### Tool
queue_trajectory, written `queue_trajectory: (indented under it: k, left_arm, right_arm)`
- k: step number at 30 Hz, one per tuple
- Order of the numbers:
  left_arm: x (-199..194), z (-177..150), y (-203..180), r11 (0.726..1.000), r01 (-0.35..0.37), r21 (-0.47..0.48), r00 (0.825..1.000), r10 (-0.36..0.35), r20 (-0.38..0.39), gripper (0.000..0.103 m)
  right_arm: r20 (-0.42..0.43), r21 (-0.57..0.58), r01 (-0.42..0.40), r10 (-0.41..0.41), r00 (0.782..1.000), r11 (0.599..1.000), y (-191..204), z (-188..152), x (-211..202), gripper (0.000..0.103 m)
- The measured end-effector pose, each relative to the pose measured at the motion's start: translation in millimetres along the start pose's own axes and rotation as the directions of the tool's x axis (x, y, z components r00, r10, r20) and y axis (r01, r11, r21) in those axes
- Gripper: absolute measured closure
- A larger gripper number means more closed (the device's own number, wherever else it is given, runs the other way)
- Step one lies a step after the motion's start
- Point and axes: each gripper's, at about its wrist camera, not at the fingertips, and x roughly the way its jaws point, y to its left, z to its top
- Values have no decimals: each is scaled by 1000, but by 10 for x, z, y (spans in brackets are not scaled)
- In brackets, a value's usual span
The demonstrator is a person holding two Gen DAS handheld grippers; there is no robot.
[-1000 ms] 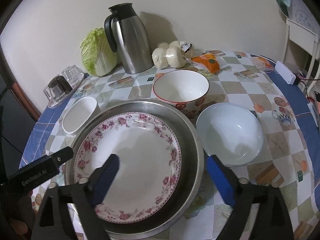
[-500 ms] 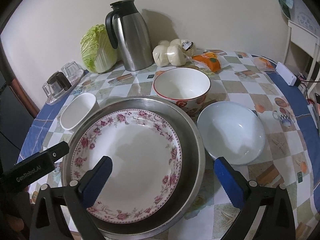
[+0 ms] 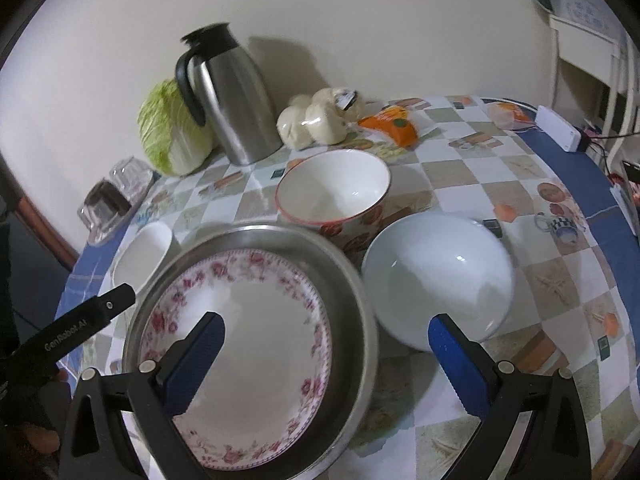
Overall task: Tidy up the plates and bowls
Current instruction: 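Move both grippers to the rim of the red-rimmed white bowl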
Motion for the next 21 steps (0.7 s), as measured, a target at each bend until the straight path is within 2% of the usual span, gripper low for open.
queue_trajectory:
  k: [6, 12, 16, 21]
  left_arm:
    - [-68, 97, -33, 999, 49, -4, 997, -49, 53, 3]
    - [-153, 179, -58, 995, 100, 13, 988, -101, 117, 3]
    - [-214, 242, -116, 989, 142, 45, 983, -146, 110, 3]
    - [-311, 324, -254, 981, 169, 91, 980, -177, 95, 3]
  right_arm:
    - [64, 71, -10, 5, 998, 997, -114, 142, -147, 0]
    - [82, 52, -18, 14, 997, 999, -99, 299, -203, 0]
    - [49, 51, -65, 62, 997, 997, -96, 382, -257, 0]
    - [33, 29, -61, 60, 998, 998, -123, 495, -412, 0]
